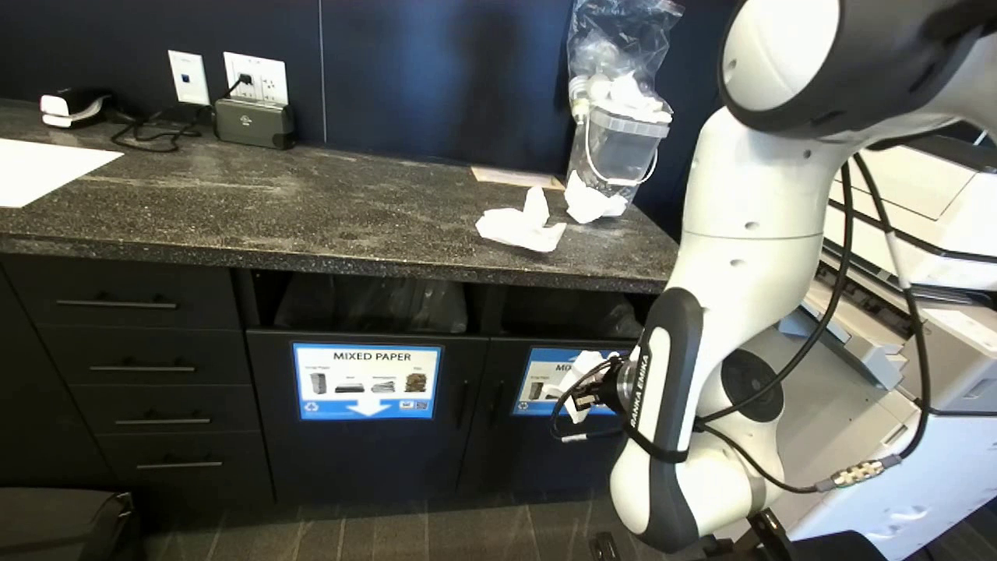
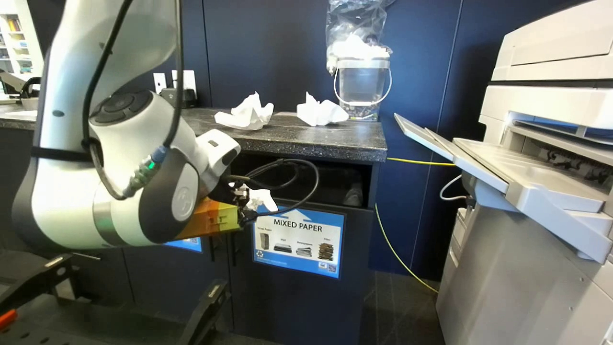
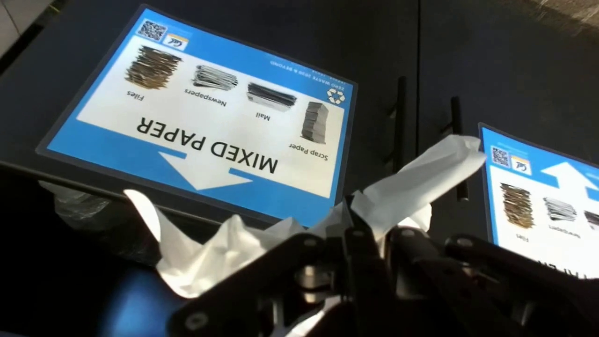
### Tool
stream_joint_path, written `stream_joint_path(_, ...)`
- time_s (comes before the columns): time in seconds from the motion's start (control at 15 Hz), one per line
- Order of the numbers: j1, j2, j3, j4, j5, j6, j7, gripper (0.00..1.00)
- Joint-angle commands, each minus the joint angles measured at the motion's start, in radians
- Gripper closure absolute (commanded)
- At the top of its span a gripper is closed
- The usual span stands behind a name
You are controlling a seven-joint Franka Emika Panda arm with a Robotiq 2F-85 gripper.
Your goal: Pick up the paper from the counter and throw it in the bin
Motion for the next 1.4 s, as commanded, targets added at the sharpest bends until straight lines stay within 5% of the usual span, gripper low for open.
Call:
stream_joint_path(0.0,-0.118,0.045,0.0,0.133,-0.08,0.001,-0.105,0.98)
stream_joint_path(0.13,-0.189,0.096,-0.005,0.164,-0.161,0.075,-0.131,0.98)
stream_joint_path(0.93,-0.501,0.164,0.034,0.522,-0.659,-0.056,-0.094,0.99)
stream_joint_path(1.33,-0.553,0.263,0.066,0.709,-0.7,-0.045,-0.037,0.99)
